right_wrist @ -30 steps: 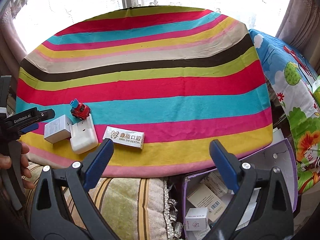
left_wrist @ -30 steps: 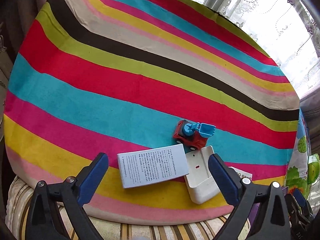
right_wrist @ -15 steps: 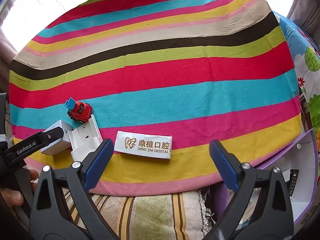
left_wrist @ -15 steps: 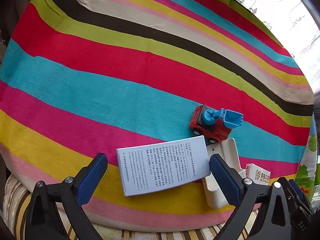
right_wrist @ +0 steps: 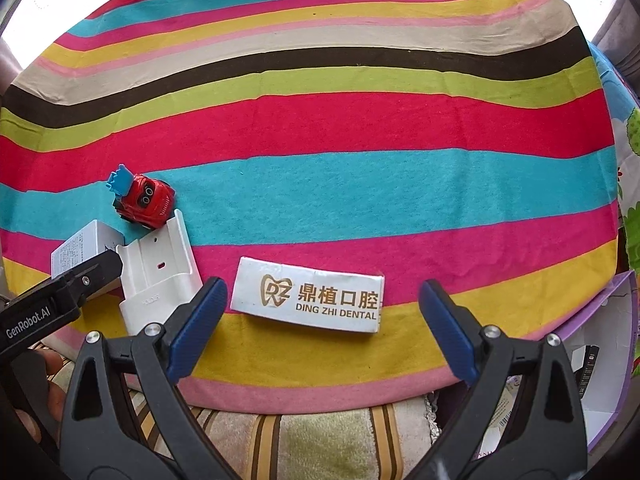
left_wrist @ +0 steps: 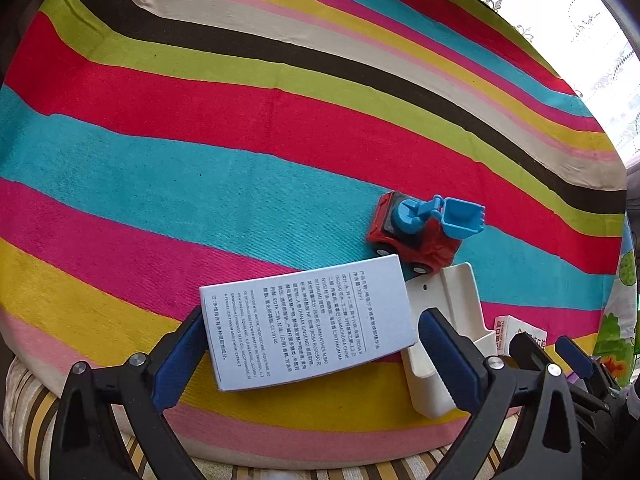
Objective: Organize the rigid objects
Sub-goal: 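Grasp the white instruction-printed box with the left gripper while the right grasps the DING ZHI DENTAL box, then carry the instruction box and DING ZHI DENTAL box over the purple box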
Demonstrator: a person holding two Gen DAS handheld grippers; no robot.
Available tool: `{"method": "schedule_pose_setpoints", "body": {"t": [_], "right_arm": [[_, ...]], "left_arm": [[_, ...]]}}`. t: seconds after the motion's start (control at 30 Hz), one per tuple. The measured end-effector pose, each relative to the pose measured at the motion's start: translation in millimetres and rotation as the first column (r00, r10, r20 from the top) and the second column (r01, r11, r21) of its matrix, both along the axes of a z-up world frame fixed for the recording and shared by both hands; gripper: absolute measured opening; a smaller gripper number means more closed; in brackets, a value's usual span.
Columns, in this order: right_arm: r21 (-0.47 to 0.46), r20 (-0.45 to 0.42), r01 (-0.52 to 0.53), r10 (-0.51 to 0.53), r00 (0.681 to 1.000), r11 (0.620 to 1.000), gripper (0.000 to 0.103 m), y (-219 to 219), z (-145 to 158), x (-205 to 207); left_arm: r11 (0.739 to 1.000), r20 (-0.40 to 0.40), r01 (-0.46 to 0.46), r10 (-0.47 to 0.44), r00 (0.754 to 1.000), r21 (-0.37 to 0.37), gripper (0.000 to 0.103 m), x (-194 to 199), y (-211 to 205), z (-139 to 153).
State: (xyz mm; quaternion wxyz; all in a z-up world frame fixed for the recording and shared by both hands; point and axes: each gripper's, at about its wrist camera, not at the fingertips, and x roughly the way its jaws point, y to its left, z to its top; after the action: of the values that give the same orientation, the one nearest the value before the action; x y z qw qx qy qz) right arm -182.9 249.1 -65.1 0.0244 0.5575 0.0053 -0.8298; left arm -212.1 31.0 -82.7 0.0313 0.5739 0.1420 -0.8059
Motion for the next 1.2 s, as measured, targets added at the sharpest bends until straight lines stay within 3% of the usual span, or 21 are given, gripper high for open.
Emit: {"method": "schedule_pose_setpoints", "body": {"t": [0.1,0.3,0.43,1.2], "right_arm": [[-0.001,0.008,-0.002,0.002,1.0,1.0,0.097,-2,-4,-3],[0.013,0.029,-0.002,0.002,1.0,1.0,0.097,-3,-13,-5],[0.011,0.042,0.0,0.0,0.999,1.0,0.085,-2,-18,-6],[0.03,-0.059,0.015,-0.013,0.998,0.999,0.084,22,6,23]], "left_arm": [[1.0,-0.01,-0.012,0.011,1.0,-0.023,0.095,1,-3,1],[0.999,-0.027,0.0,-0.001,1.0,-0.035,0.094,1,-6,2],[0.999,-0.042,0.008,-0.01,0.999,-0.039,0.093,2,-7,4],[0.994,-0.148,0.094,-0.101,0.984,-0.055,0.093,16,33,43]]}}
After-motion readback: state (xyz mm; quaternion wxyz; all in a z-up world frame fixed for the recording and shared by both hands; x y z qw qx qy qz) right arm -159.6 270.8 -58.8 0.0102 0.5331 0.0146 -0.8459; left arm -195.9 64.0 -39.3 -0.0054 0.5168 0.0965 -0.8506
